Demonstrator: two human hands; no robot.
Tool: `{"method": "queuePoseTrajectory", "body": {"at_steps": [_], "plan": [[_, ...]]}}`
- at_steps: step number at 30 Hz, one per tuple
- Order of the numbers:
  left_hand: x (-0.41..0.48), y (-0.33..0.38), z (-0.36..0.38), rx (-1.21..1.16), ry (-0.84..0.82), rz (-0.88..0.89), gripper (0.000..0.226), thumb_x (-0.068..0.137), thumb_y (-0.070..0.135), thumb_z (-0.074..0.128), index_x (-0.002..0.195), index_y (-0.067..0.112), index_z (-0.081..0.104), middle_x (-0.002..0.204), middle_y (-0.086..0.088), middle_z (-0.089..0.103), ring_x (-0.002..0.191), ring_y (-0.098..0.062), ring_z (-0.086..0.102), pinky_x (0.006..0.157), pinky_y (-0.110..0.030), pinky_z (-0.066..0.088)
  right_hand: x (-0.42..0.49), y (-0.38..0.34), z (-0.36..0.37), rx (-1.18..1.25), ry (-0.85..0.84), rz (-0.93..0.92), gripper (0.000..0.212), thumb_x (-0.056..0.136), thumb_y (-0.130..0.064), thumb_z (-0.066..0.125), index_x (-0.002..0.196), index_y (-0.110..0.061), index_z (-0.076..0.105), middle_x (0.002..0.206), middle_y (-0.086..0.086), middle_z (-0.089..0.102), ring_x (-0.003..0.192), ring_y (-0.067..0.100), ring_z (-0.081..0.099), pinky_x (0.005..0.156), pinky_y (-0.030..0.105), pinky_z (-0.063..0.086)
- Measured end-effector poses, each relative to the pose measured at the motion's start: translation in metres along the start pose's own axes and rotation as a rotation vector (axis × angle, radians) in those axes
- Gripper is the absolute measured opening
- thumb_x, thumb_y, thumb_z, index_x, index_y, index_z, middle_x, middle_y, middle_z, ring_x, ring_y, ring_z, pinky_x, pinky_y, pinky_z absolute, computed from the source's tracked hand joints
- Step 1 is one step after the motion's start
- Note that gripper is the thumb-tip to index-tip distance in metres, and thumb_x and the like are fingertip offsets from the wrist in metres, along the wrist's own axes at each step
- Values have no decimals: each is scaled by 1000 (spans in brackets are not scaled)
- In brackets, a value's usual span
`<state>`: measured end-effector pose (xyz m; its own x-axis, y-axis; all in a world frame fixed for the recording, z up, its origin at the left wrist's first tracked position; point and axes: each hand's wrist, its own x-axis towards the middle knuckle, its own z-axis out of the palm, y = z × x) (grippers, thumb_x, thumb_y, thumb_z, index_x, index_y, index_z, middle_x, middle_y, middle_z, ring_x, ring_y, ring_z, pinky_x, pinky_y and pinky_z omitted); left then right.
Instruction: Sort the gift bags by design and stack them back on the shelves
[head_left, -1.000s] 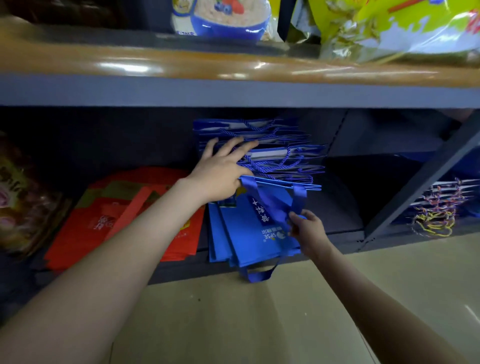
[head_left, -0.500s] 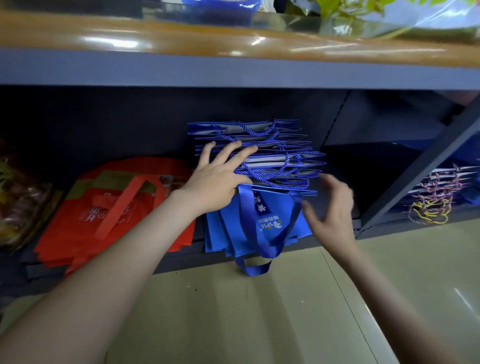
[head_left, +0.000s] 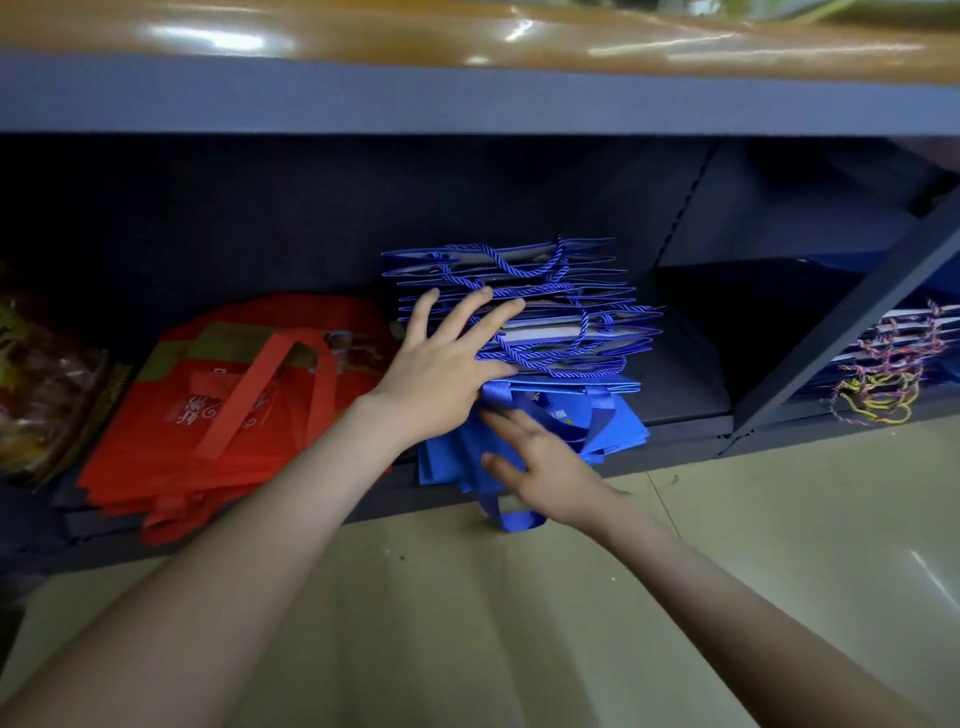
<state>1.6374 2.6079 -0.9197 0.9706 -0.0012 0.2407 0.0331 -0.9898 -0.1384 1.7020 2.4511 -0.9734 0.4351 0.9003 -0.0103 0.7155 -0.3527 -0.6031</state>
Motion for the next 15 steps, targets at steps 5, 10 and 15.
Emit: {"method": "queuePoseTrajectory", "body": {"at_steps": [5, 10, 15], "plan": [[-3, 0, 12, 105, -62, 54, 67, 71, 54, 73, 133, 43, 50, 160, 2, -5, 143, -26, -10, 108, -60, -7, 1, 21, -9, -247, -17, 80, 19, 97, -19, 48, 100, -1, 54, 103, 16, 54, 102, 30, 47, 89, 32, 32], [-7, 10, 18, 121, 60, 47, 64, 67, 80, 52, 112, 38, 69, 158, -1, 21, 143, -30, 17, 109, -66, 8, -4, 32, 7, -379, 66, -51, 17, 80, -8, 50, 89, 1, 61, 89, 17, 60, 81, 37, 57, 75, 31, 32], [-11, 18, 35, 233, 116, 29, 35, 70, 53, 74, 100, 33, 73, 157, -1, 24, 142, -32, 22, 107, -66, 17, -30, 47, -7, -562, 448, -385, 23, 86, -14, 51, 106, -7, 59, 85, 7, 54, 73, 25, 45, 63, 35, 36]]}}
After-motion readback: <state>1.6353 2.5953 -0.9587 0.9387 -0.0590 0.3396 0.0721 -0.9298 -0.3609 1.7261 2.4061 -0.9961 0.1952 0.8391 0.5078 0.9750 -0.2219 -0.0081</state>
